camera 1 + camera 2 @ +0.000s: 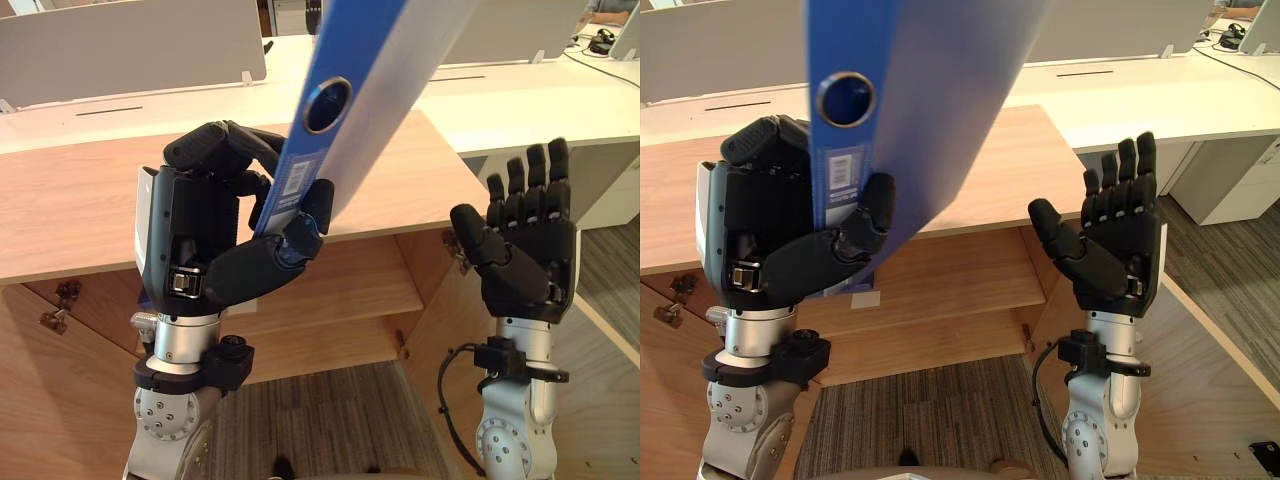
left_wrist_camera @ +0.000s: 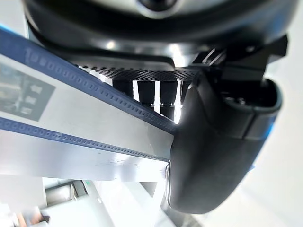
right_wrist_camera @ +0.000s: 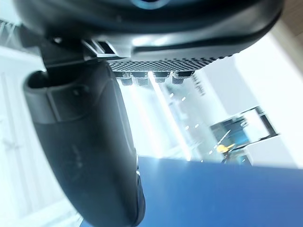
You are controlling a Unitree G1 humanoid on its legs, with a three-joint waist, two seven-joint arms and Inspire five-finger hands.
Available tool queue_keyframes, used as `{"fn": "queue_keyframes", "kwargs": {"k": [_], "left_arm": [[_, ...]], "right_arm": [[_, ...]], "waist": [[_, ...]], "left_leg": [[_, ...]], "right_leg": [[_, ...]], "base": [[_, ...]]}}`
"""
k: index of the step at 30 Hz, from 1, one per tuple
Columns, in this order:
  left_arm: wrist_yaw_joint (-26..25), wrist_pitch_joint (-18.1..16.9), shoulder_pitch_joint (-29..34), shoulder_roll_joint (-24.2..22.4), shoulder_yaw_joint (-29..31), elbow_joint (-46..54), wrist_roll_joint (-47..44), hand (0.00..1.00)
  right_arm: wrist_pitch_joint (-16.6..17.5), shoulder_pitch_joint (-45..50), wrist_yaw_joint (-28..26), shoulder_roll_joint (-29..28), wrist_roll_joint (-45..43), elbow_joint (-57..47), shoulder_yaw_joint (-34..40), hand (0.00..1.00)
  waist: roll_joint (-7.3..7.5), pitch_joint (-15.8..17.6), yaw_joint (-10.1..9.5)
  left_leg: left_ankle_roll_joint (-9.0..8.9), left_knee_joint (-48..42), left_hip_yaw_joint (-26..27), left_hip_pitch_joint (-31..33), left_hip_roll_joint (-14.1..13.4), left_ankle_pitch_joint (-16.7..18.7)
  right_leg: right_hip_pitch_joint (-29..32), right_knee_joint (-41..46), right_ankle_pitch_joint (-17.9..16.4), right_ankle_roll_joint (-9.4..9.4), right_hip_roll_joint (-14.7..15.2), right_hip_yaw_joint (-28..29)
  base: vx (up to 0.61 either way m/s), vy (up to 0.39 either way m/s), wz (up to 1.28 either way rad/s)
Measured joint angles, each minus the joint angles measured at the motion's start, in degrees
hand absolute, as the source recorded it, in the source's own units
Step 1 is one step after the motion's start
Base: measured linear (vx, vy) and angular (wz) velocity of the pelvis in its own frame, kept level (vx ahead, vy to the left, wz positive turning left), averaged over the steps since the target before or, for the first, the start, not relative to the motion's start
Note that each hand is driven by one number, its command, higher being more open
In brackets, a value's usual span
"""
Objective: Walk over to the cabinet, pick up the folder, carry it to the office cabinet, place the folder inside the office cabinet, then close the office cabinet door
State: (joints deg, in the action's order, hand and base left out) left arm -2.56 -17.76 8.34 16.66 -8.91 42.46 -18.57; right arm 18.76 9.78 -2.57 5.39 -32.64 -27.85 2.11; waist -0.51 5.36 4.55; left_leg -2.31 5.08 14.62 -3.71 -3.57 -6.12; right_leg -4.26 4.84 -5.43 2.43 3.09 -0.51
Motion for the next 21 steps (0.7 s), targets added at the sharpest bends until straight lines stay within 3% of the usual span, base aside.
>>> {"fn": "queue_keyframes", "kwargs": {"k": [8,14,15,21], "left_arm": [[11.4,2.3,-0.1,1.0,-2.3,-2.3,-22.5,0.00],[13.9,5.6,0.1,4.1,-2.7,-8.4,-30.9,0.00],[13.9,5.8,0.1,4.4,-2.8,-9.0,-31.6,0.00],[14.0,7.5,0.4,8.0,-2.9,-9.5,-34.5,0.00]], "right_arm": [[-0.5,-8.5,-2.9,10.5,-2.1,7.7,-0.5,1.00],[-3.2,-11.7,-6.0,16.9,-5.9,18.9,-3.9,1.00],[-3.6,-11.8,-6.3,17.5,-6.6,19.7,-4.4,0.00],[-5.4,-11.9,-10.6,22.4,-11.2,22.6,-9.2,0.00]], "waist": [[-0.04,0.0,-0.52],[-0.07,0.0,-0.90],[-0.09,0.0,-1.06],[-0.09,0.0,-1.64]], "left_leg": [[0.45,0.3,-1.9,0.2,0.4,-0.5],[0.64,0.3,-4.5,1.3,0.6,-1.8],[0.67,0.3,-4.7,1.4,0.6,-1.9],[0.83,0.4,-6.1,2.4,0.7,-2.6]], "right_leg": [[-0.9,0.0,0.1,0.10,0.4,-1.9],[-1.0,0.0,0.1,0.20,0.4,-4.5],[-1.0,0.0,0.1,0.22,0.4,-4.6],[-0.7,-0.1,0.3,0.26,0.5,-6.1]], "base": [[0.00,-0.009,0.11],[-0.05,-0.011,0.25],[-0.05,-0.001,0.11],[-0.02,0.001,0.12]]}}
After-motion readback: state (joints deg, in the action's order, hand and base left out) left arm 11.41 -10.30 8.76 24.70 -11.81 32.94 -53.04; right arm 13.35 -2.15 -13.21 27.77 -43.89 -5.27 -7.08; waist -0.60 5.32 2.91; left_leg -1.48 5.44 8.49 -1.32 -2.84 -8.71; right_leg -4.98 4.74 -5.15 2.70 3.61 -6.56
